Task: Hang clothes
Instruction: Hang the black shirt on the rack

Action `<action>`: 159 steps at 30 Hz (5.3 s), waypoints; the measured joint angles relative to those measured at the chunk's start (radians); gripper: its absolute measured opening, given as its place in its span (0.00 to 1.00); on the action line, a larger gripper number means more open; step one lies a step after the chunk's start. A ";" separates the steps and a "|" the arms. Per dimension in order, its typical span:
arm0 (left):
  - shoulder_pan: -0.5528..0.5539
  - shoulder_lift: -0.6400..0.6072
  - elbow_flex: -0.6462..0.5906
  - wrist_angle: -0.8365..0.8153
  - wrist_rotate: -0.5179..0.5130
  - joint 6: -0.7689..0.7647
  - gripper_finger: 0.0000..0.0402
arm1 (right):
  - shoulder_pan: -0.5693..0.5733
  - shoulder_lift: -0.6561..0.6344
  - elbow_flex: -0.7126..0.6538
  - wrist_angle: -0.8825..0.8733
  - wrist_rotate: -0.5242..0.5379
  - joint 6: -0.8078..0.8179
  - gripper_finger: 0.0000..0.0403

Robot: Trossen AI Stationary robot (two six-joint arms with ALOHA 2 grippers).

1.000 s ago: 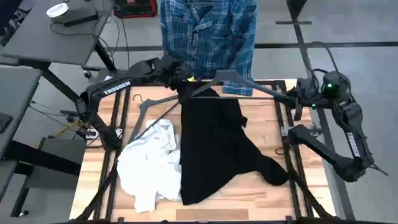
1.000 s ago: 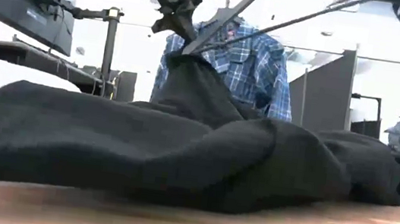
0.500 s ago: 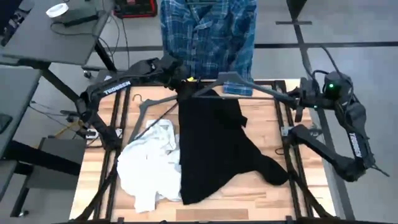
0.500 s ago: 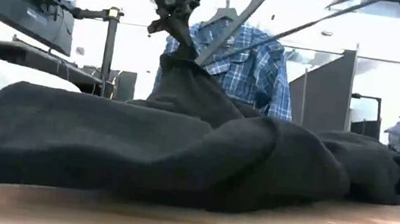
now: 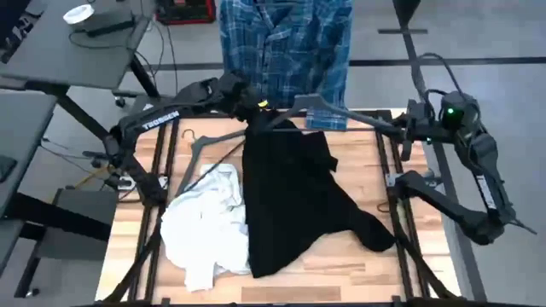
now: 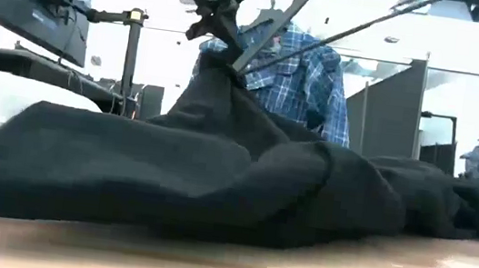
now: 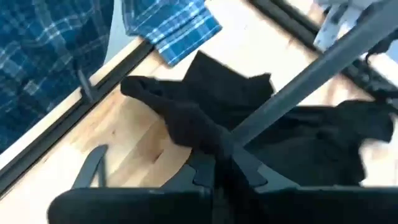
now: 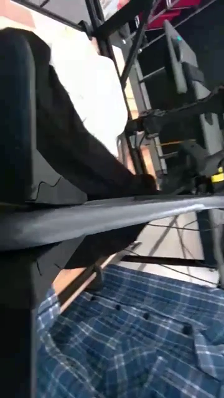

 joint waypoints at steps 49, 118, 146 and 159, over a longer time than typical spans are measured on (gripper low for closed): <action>-0.044 -0.024 0.196 0.225 0.034 0.012 0.00 | 0.293 0.294 -0.399 0.777 -0.029 0.249 0.07; -0.122 -0.361 -0.352 -0.282 -0.080 0.019 0.36 | 0.323 0.383 -0.399 0.946 -0.026 0.307 0.07; -0.097 -0.327 -0.425 0.482 0.056 0.012 0.14 | 0.348 0.384 -0.399 0.947 -0.042 0.304 0.07; -0.088 -0.332 -0.181 0.325 0.072 0.099 0.11 | 0.224 0.379 -0.246 0.967 -0.035 0.503 0.34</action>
